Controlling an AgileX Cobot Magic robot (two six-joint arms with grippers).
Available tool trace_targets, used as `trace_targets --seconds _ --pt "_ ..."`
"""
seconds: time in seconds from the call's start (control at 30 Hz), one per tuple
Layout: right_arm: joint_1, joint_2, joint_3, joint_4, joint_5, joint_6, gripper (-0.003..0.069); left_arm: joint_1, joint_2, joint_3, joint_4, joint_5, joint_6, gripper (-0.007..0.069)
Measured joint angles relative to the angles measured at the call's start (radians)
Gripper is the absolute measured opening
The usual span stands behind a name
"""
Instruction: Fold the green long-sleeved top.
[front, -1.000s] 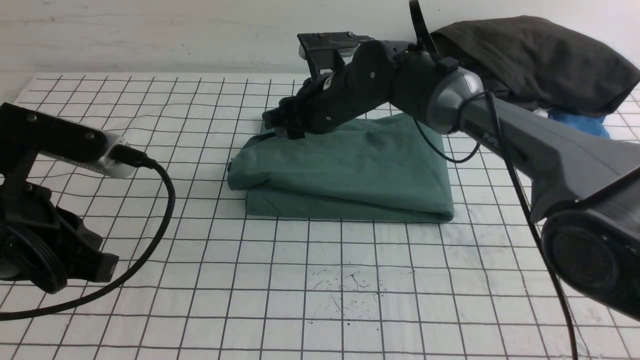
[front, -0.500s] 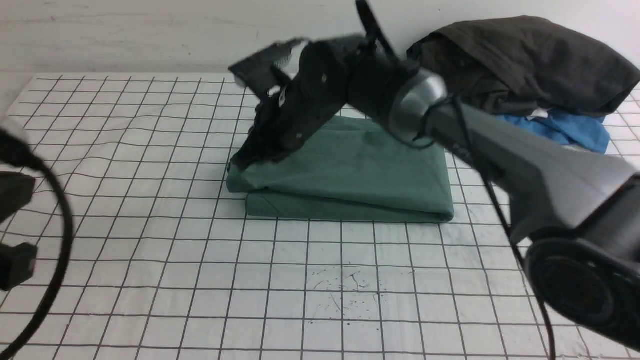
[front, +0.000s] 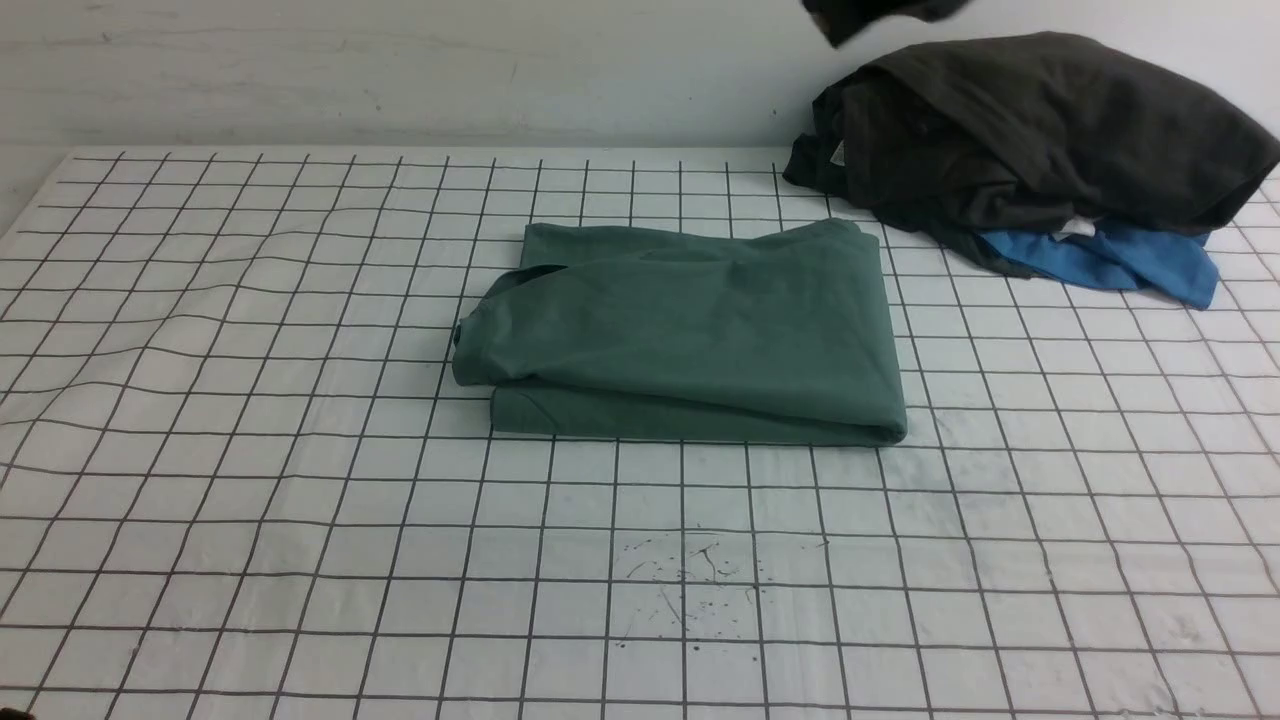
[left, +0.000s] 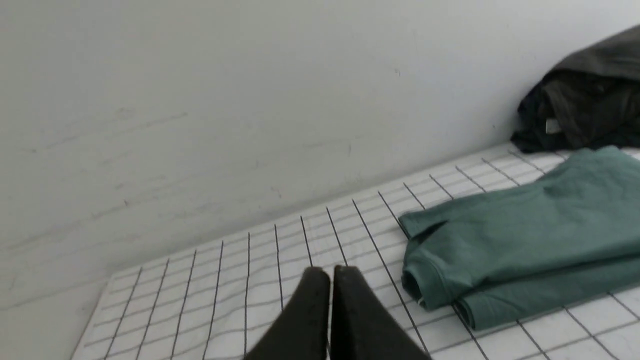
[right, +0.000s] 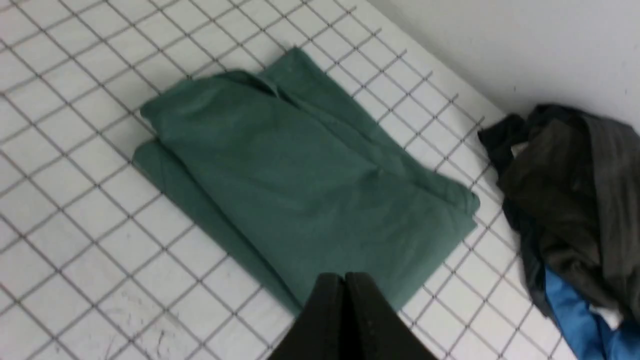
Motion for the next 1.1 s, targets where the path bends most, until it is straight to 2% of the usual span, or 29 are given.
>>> trace_targets --seconds 0.13,0.23,0.27,0.33,0.37,0.4,0.57,0.73,0.83,1.1 --pt "-0.019 -0.156 0.282 -0.007 -0.022 0.01 -0.0015 0.0 -0.048 0.033 -0.001 -0.052 0.0 -0.0007" --pt "-0.019 -0.281 0.515 0.023 -0.121 0.019 -0.0015 0.0 -0.049 0.036 -0.001 -0.057 0.0 -0.0007" --pt "-0.019 -0.291 0.532 0.031 -0.13 0.019 -0.0015 0.0 -0.049 0.036 -0.001 -0.057 0.0 -0.0007" --pt "-0.019 -0.43 0.755 0.09 -0.284 0.02 -0.0015 0.0 -0.049 0.036 -0.001 -0.057 0.0 -0.0007" --pt "-0.019 -0.453 0.773 0.095 -0.311 0.02 -0.0015 0.0 -0.049 0.036 -0.001 -0.057 0.0 -0.0007" --pt "-0.019 -0.531 0.909 0.135 -0.419 0.02 -0.0015 0.0 -0.049 0.036 -0.001 -0.058 0.0 -0.0007" --pt "-0.019 -0.766 1.279 0.321 -0.832 0.02 -0.0015 0.0 -0.049 0.036 -0.001 -0.058 0.0 -0.0007" --pt "-0.019 -0.868 1.493 0.448 -1.109 0.02 -0.0015 0.0 -0.049 0.036 -0.001 -0.058 0.0 -0.0007" --pt "-0.019 -0.875 1.61 0.492 -1.181 0.021 -0.0015 0.0 -0.049 0.036 -0.001 -0.058 0.0 -0.0007" --pt "-0.019 -0.875 1.778 0.505 -1.193 0.023 -0.0015 0.0 -0.049 0.036 -0.001 -0.058 0.0 -0.0007"
